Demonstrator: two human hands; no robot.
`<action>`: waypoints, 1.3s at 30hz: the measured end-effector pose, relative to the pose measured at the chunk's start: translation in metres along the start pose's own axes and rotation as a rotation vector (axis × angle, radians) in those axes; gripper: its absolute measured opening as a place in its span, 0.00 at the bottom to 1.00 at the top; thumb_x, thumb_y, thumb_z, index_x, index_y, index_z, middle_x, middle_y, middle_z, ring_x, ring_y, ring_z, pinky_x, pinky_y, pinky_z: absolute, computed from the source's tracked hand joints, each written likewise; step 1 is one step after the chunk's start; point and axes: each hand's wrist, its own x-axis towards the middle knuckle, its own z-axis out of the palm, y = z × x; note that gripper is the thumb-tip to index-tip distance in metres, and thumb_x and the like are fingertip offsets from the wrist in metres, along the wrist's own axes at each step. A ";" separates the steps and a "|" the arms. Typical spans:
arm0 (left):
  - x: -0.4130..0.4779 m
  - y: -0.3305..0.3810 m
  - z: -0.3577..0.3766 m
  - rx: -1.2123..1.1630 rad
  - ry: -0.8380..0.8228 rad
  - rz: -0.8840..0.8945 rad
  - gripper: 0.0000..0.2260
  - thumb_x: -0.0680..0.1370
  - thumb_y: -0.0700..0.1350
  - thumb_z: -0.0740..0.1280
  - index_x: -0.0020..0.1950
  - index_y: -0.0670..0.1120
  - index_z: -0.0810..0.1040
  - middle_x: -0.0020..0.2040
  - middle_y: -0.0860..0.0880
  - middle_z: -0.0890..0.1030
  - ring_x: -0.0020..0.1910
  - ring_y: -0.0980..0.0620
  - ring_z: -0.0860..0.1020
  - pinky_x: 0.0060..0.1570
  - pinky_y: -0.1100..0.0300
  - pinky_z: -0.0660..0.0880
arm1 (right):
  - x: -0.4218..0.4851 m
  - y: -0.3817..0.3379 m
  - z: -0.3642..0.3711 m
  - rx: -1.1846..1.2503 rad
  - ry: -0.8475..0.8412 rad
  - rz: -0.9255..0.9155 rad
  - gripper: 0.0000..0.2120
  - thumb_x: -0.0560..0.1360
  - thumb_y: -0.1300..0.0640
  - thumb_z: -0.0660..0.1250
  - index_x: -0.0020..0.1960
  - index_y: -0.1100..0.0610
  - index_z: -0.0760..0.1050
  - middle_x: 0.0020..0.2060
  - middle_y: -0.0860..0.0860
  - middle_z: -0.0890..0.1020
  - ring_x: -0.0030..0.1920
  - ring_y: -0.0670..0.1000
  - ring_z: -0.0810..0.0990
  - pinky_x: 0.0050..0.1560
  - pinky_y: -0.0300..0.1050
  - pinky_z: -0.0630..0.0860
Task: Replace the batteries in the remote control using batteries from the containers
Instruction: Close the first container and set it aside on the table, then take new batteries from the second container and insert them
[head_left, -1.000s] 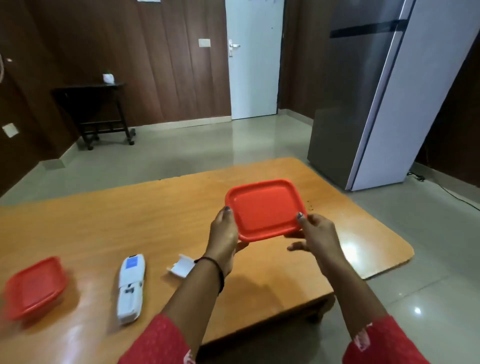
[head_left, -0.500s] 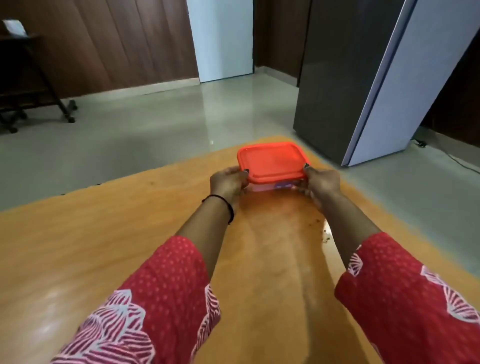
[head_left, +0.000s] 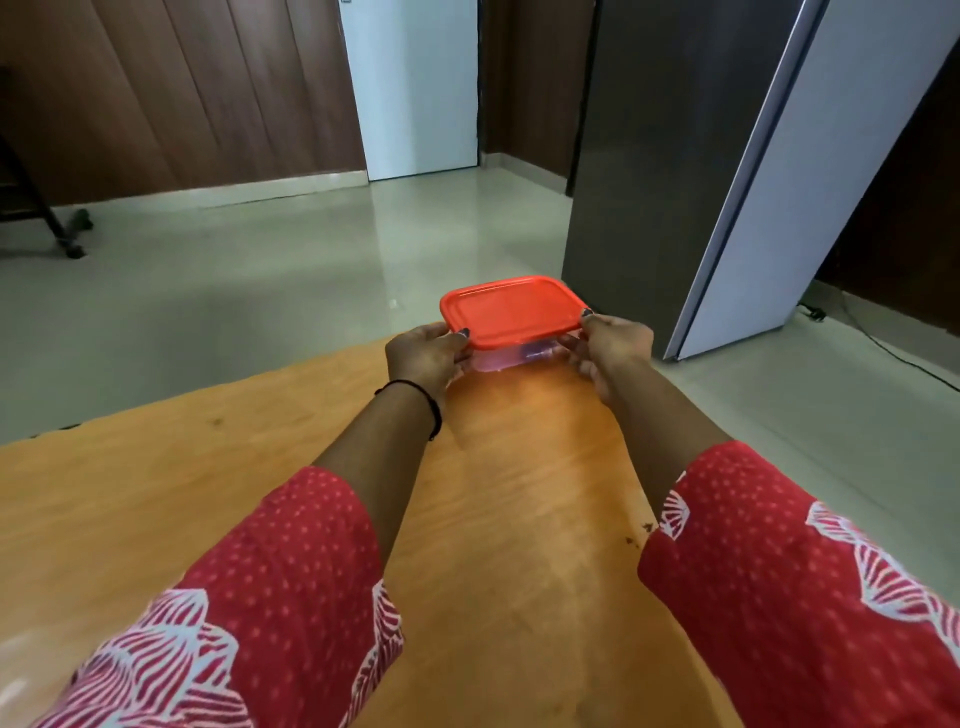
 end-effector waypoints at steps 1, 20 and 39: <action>0.001 0.001 -0.001 0.016 0.000 0.011 0.19 0.75 0.29 0.65 0.66 0.32 0.69 0.47 0.39 0.78 0.42 0.46 0.79 0.45 0.55 0.80 | -0.002 -0.002 0.001 0.006 0.017 0.001 0.04 0.78 0.63 0.61 0.50 0.62 0.74 0.28 0.56 0.78 0.23 0.51 0.78 0.43 0.55 0.81; -0.291 0.089 -0.135 0.023 -0.076 0.272 0.06 0.79 0.38 0.63 0.50 0.44 0.79 0.45 0.46 0.80 0.45 0.49 0.80 0.50 0.52 0.80 | -0.337 -0.016 -0.006 0.400 -0.248 -0.009 0.09 0.79 0.63 0.59 0.55 0.63 0.75 0.46 0.58 0.79 0.45 0.54 0.80 0.44 0.49 0.80; -0.585 -0.011 -0.422 -0.257 0.451 0.251 0.09 0.78 0.36 0.63 0.47 0.49 0.77 0.45 0.49 0.79 0.47 0.50 0.77 0.47 0.55 0.76 | -0.705 0.125 -0.016 -0.113 -0.611 0.070 0.09 0.76 0.63 0.61 0.54 0.60 0.77 0.40 0.53 0.80 0.38 0.49 0.77 0.33 0.42 0.77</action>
